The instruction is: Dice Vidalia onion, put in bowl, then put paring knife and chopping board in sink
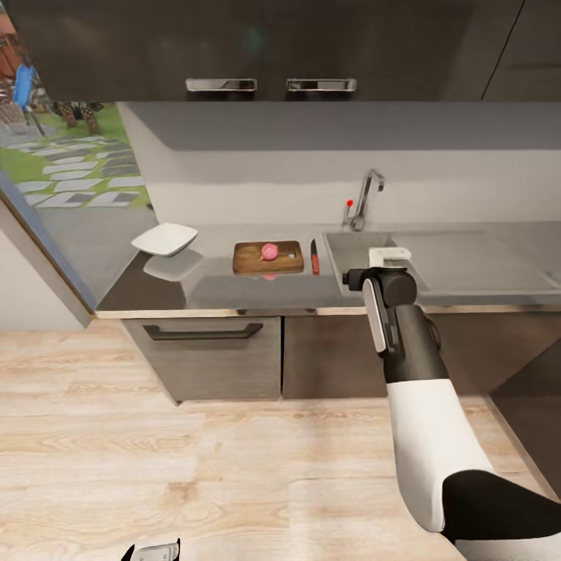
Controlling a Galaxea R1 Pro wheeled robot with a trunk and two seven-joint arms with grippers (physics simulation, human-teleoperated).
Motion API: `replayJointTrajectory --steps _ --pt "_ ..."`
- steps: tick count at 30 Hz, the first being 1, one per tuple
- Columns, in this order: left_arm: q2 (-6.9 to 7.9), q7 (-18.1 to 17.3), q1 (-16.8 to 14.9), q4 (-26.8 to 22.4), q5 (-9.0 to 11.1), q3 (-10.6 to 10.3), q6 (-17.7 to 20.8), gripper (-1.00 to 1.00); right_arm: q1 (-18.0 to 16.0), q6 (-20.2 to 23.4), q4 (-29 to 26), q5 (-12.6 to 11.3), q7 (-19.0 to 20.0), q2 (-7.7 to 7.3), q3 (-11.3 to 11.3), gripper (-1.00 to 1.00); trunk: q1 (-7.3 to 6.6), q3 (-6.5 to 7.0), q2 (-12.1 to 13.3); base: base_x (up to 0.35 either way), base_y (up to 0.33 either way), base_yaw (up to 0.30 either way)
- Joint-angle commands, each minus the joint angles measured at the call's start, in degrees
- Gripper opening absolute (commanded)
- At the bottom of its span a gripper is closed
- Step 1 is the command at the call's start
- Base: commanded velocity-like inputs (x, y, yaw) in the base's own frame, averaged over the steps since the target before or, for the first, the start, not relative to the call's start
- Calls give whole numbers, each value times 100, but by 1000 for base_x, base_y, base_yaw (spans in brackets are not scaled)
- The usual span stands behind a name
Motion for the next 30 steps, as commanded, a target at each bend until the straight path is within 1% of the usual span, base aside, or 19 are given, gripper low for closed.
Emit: replayJointTrajectory --steps 1,11,17,30 --pt "0 -4 -10 23 8 10 -34 100 -16 36 32 52 27 3 -2 100 5 -8 -7 308 0 0" --pt "0 -4 -10 23 8 10 -34 100 -32 41 95 52 32 3 -3 100 5 -8 -7 313 20 0" --pt "0 -4 -10 23 8 10 -34 100 -32 31 277 52 43 3 -3 100 5 -8 -7 279 158 0" --pt "0 -4 -10 23 8 10 -33 100 -25 3 433 56 67 3 -27 100 5 -8 -7 265 171 0"
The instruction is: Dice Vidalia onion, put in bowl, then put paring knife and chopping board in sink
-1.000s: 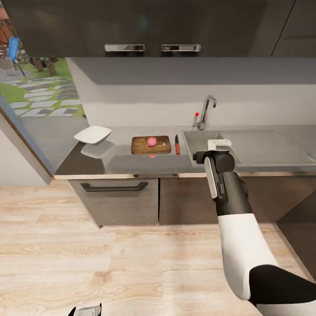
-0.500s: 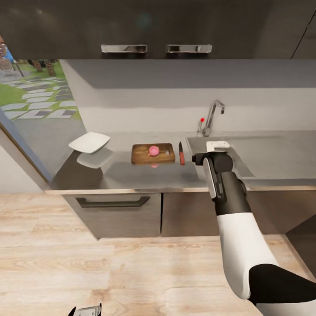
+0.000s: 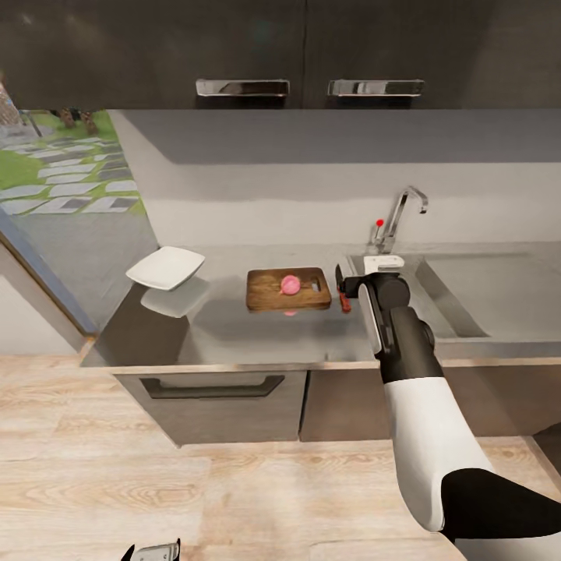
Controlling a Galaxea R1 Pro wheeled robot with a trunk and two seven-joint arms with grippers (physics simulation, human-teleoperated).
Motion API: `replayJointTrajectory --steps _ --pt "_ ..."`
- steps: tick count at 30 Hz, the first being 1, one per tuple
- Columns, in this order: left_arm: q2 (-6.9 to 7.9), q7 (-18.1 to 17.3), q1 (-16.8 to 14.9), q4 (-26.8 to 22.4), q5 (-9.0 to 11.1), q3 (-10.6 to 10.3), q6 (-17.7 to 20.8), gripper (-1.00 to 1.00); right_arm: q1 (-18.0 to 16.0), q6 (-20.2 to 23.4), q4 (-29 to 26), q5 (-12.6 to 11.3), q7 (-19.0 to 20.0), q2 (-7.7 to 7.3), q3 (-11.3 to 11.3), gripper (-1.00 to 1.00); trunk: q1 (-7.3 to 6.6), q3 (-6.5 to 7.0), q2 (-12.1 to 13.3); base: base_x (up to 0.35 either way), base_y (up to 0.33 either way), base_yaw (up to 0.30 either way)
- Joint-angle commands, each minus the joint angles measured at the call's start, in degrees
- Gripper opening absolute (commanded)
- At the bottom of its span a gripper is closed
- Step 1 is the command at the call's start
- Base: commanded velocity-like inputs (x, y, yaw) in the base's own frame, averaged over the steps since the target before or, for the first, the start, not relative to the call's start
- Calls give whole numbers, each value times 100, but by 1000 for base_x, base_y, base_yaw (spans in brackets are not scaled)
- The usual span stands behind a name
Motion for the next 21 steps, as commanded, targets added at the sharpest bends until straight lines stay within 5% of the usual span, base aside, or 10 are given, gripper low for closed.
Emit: replayJointTrajectory --steps 1,21 --pt "0 -4 -10 22 8 10 -34 100 -5 25 11 54 26 4 -5 100 4 -8 -8 214 44 0" --pt "0 -8 -10 22 8 8 -28 100 -5 -441 696 57 39 -19 -50 100 4 -8 -8 189 4 0"
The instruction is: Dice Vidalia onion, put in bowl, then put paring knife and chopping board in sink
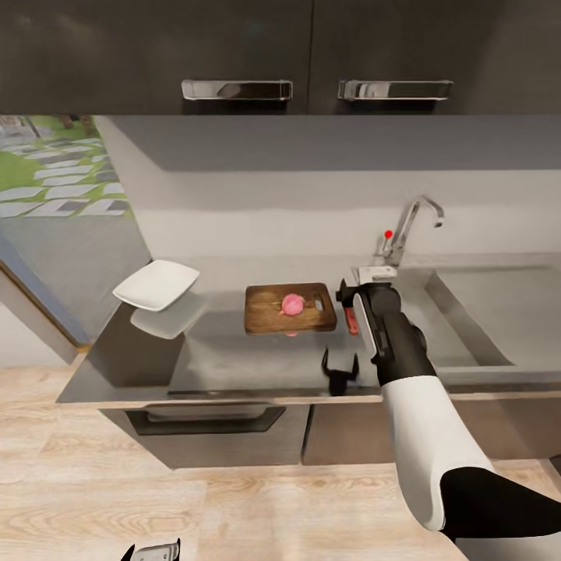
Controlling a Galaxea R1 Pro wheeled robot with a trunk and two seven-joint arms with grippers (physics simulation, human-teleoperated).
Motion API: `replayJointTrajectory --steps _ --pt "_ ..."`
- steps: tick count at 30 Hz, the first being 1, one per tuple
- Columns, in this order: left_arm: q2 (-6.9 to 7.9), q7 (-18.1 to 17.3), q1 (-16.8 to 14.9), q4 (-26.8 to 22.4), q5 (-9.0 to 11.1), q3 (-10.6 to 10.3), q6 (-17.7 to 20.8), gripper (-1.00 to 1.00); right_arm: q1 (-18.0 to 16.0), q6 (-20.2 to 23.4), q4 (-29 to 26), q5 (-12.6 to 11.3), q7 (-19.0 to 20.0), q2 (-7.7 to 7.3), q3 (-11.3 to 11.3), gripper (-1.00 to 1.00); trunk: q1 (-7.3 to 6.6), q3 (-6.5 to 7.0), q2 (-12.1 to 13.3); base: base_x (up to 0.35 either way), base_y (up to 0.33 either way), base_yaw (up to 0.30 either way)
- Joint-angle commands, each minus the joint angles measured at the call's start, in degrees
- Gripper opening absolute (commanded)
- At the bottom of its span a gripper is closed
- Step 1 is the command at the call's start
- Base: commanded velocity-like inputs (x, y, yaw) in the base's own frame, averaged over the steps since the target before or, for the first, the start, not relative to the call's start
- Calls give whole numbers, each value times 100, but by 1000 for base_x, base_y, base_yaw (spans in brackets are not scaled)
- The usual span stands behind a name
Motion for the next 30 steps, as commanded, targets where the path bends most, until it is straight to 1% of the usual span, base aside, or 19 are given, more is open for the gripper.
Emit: replayJointTrajectory --steps 1,8,12,13,15,17,23,30 --pt "0 -2 -10 22 8 9 -33 100 -5 26 9 53 30 2 -12 100 4 -8 -8 241 0 0" --pt "0 -5 -10 22 8 8 -32 100 -5 -40 35 31 48 -24 -13 100 4 -8 -8 264 -66 0" --pt "0 -5 -10 22 8 8 -32 100 -5 -87 39 29 98 -45 -18 100 4 -8 -8 102 -41 0" --pt "0 -7 -10 22 8 11 -32 100 -5 -95 39 29 220 -95 -33 100 4 -8 -8 18 -7 0" --pt "0 -7 -10 22 8 9 -32 100 -5 -97 41 29 330 -120 -91 100 4 -8 -8 10 -4 0" --pt "0 -8 -10 22 8 8 -34 100 -5 -99 113 29 500 -147 -326 100 4 -8 -8 3 -1 0" --pt "0 -8 -10 22 8 10 -37 100 -5 -100 157 29 545 -153 -405 100 4 -8 -8 -16 0 0" --pt "0 -8 -10 22 8 11 -40 100 -5 -100 183 24 550 -154 -413 100 4 -8 -8 -168 0 0"
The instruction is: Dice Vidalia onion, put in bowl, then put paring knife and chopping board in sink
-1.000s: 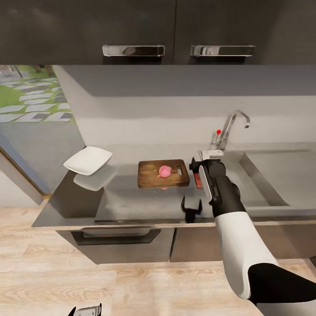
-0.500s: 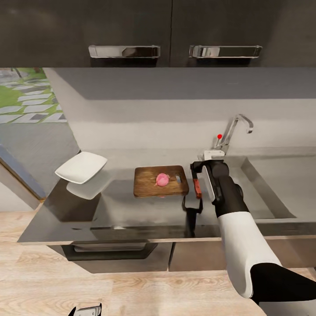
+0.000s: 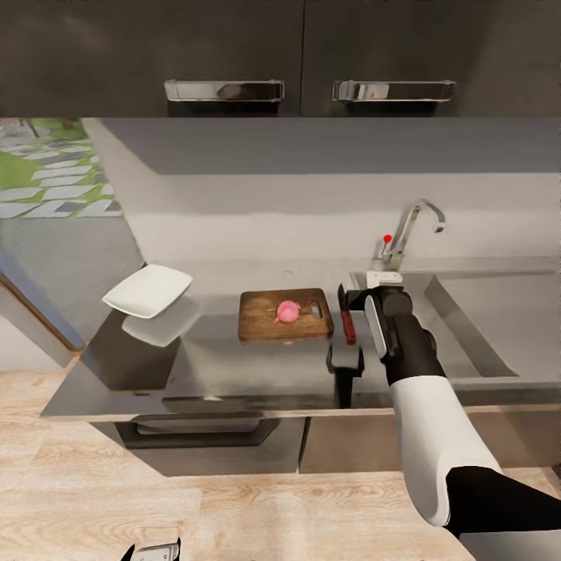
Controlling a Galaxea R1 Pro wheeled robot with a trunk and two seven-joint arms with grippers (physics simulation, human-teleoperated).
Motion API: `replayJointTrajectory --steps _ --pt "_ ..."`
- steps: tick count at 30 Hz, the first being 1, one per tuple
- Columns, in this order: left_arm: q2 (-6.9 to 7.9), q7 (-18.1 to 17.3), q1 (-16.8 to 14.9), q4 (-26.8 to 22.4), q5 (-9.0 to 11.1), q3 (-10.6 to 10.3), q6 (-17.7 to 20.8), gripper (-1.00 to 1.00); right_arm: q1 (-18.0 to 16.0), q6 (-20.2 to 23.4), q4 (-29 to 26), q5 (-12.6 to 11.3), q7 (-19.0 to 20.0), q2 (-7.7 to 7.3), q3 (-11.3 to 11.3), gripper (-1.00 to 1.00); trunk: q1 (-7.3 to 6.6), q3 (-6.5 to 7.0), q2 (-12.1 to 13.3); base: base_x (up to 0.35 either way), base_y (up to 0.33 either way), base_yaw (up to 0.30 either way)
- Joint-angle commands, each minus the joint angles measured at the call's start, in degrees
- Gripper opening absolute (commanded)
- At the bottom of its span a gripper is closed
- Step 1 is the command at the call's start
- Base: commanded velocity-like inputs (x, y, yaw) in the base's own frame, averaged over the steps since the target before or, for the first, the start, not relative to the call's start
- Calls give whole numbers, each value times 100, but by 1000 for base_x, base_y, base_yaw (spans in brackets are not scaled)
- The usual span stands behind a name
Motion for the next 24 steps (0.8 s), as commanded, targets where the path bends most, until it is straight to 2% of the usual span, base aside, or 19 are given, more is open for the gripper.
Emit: replayJointTrajectory --steps 1,5,12,24 --pt "0 -3 -10 23 8 10 -35 100 -5 29 13 56 30 6 -12 100 1 -8 -8 -59 0 0" --pt "0 -3 -10 23 8 10 -35 100 -5 22 79 54 30 10 -13 100 1 -8 -8 -25 0 0" --pt "0 -3 -10 23 8 8 -35 100 -5 -242 248 54 30 15 -5 100 1 -8 -8 -6 0 0" --pt "0 -3 -10 23 8 8 -35 100 -5 -309 444 54 30 15 -4 100 1 -8 -8 -106 0 0"
